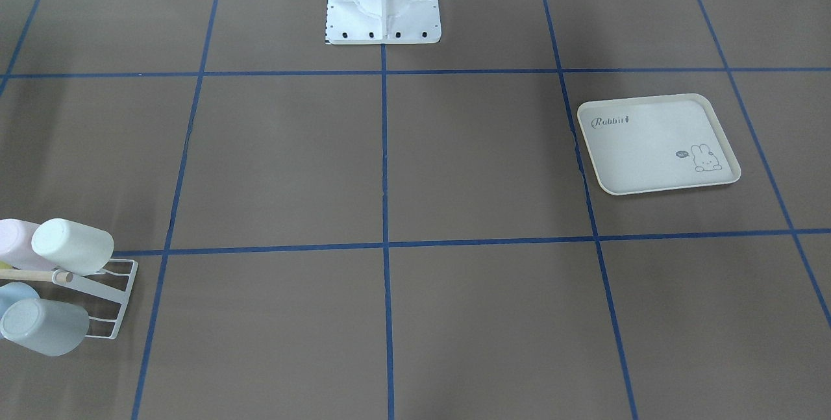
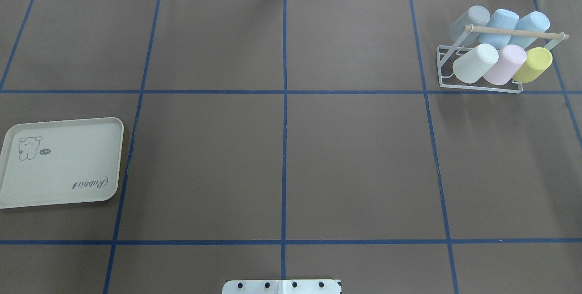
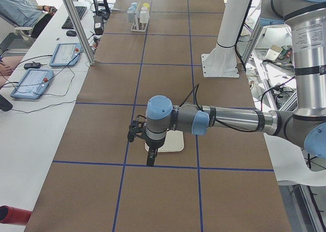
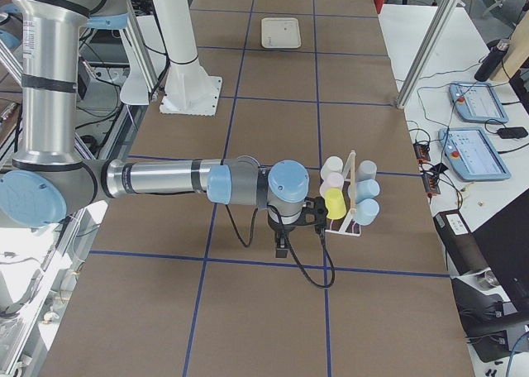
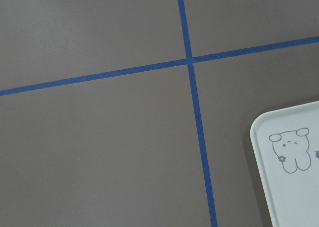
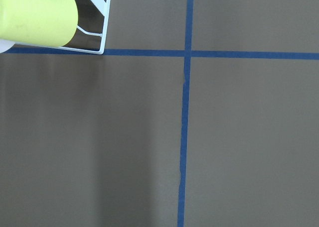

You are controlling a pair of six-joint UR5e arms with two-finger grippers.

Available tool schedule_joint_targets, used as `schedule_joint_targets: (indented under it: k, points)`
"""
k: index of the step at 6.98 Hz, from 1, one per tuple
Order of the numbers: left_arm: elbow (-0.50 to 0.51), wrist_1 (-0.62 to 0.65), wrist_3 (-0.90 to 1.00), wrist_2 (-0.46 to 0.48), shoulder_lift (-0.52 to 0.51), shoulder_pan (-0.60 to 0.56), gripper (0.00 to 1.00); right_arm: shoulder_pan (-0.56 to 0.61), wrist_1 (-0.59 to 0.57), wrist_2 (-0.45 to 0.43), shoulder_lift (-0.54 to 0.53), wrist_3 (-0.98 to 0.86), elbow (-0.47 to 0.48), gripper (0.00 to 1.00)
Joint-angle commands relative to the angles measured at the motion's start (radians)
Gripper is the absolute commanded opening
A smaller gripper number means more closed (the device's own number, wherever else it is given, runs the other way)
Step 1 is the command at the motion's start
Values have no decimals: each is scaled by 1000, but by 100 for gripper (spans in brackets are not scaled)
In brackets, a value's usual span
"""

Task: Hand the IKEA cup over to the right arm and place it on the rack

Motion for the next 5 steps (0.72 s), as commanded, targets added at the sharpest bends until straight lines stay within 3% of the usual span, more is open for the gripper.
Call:
schedule_joint_targets:
  k: [1,2,5]
  points:
    - [45,0,0,-73,-55,1,100,1,1,2,-1,1,1,100]
    - [77,-3,0,-143,-80,1,100,1,0,2,-1,3,1,100]
    - [113,-42,-1,-145,-100,1,100,1,0,2,5,6,-2,100]
